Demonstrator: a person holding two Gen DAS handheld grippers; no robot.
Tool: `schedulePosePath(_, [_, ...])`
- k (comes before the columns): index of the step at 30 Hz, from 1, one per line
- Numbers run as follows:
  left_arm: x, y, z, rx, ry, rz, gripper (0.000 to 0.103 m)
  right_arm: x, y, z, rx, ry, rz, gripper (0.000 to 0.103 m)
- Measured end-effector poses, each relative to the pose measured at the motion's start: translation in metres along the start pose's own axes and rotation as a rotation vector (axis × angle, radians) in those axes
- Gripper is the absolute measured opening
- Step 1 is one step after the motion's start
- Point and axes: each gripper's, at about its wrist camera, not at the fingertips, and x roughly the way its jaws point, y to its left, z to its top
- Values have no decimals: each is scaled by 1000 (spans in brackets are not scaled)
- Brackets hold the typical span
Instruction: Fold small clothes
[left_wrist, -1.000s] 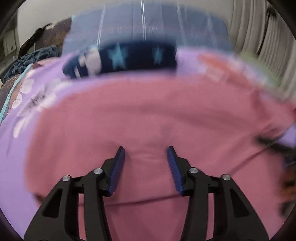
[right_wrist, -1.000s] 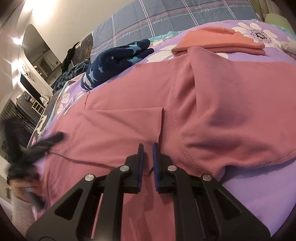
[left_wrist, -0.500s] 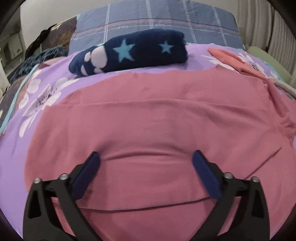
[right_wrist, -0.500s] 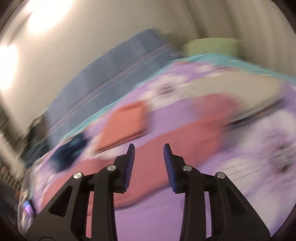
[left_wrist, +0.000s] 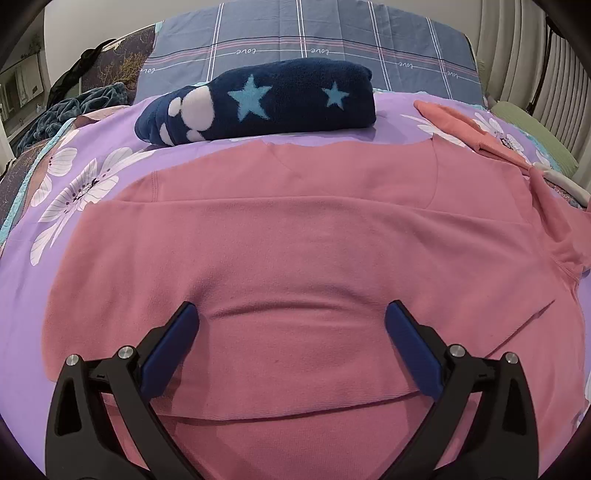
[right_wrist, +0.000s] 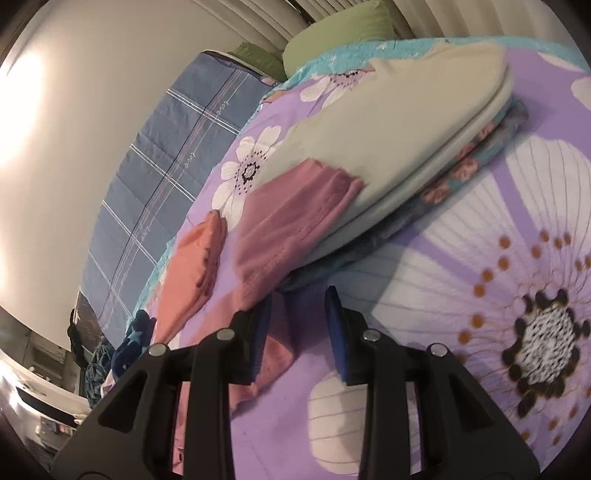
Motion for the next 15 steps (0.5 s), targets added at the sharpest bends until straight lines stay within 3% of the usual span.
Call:
schedulePosePath(8, [0, 2, 0, -7, -1, -12, 102, -20, 3, -14, 10, -49, 56, 33])
schedulePosePath(11, [0, 3, 0, -10, -2, -17, 102, -22, 0, -13, 31, -57, 128, 42])
schedulePosePath(15, [0, 3, 0, -11, -2, -19, 102, -11, 6, -6, 31, -56, 108, 42])
